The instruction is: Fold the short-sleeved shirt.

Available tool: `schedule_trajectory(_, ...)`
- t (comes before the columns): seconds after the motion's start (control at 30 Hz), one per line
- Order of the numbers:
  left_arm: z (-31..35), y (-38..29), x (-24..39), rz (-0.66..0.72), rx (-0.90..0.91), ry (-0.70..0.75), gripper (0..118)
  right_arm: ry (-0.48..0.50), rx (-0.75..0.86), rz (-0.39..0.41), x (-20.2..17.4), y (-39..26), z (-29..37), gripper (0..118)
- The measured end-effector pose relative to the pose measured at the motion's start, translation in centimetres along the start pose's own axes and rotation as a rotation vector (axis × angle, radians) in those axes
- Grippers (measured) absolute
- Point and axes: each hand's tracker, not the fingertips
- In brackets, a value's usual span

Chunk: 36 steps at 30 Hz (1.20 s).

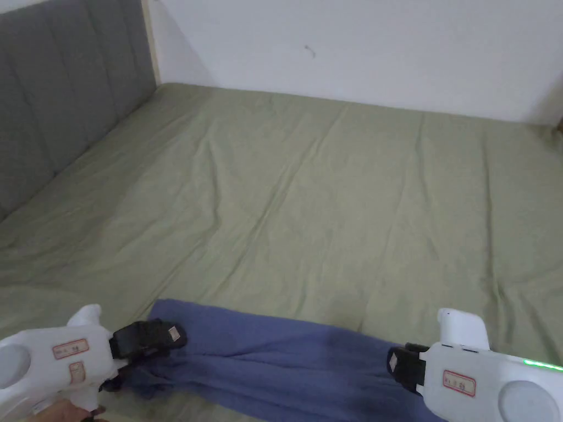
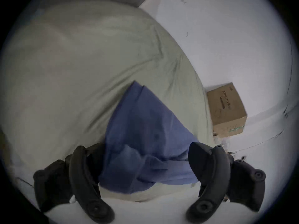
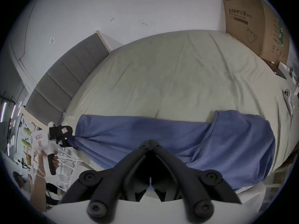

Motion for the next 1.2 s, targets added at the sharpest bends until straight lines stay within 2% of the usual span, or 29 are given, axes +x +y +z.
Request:
schedule_trajectory(0.1, -0.7, 0.2, -0.8, 0.069, 0.035, -0.028, 103, 0.005, -0.005, 0.006, -0.3, 0.2, -0.1, 0)
schedule_trajectory(0.13, -0.6, 0.4, -1.1, 0.097, 0.039, -0.078, 97, 0.009, -0.011, 0.005, -0.4, 0.4, -0.2, 0)
schedule_trajectory(0.17, -0.5, 0.6, -1.3, 0.12, 0.046, -0.1, 70, 0.016, -0.015, -0.003, -0.5, 0.5, -0.3, 0)
schedule_trajectory(0.2, -0.9, 0.5, -1.2, 0.141, 0.039, -0.077, 10, 0.035, -0.015, -0.01, -0.6, 0.7, -0.4, 0)
schedule_trajectory(0.23, -1.9, 0.3, -1.3, 0.158, 0.047, -0.024, 8, 0.049, -0.014, -0.009, -0.8, 0.7, -0.5, 0)
schedule_trajectory(0.27, -2.7, 0.2, -1.4, 0.145, 0.01, -0.02, 8, 0.048, -0.016, -0.005, -1.0, 0.8, -0.6, 0)
schedule_trajectory(0.37, -1.9, 0.5, -1.2, 0.131, 0.044, -0.032, 8, 0.044, -0.027, 0.031, -1.5, 0.9, -0.4, 0)
schedule_trajectory(0.5, -0.4, 1.3, -0.6, 0.08, 0.043, -0.003, 8, 0.058, -0.024, 0.041, -1.1, 1.2, 0.3, 0)
schedule_trajectory(0.67, 1.2, 2.3, 0.6, -0.058, 0.06, 0.104, 8, 0.048, -0.006, 0.016, 0.0, 1.5, 1.0, 0)
schedule_trajectory(0.8, 3.6, 3.4, -0.5, -0.006, 0.128, 0.117, 8, 0.034, 0.006, -0.028, 1.4, 1.4, 1.3, 0)
schedule_trajectory(0.93, 5.7, 4.0, -0.9, -0.01, 0.176, 0.19, 8, 0.021, 0.006, -0.069, 2.9, 0.9, 1.4, 0)
schedule_trajectory(1.1, 5.8, 2.4, 3.7, -0.21, 0.178, 0.254, 8, 0.004, 0.005, -0.093, 4.1, 0.6, 1.7, 0)
schedule_trajectory(1.2, 5.3, 0.7, 8.7, -0.409, 0.19, 0.26, 8, 0.0, 0.012, -0.099, 4.7, 0.8, 2.1, 0)
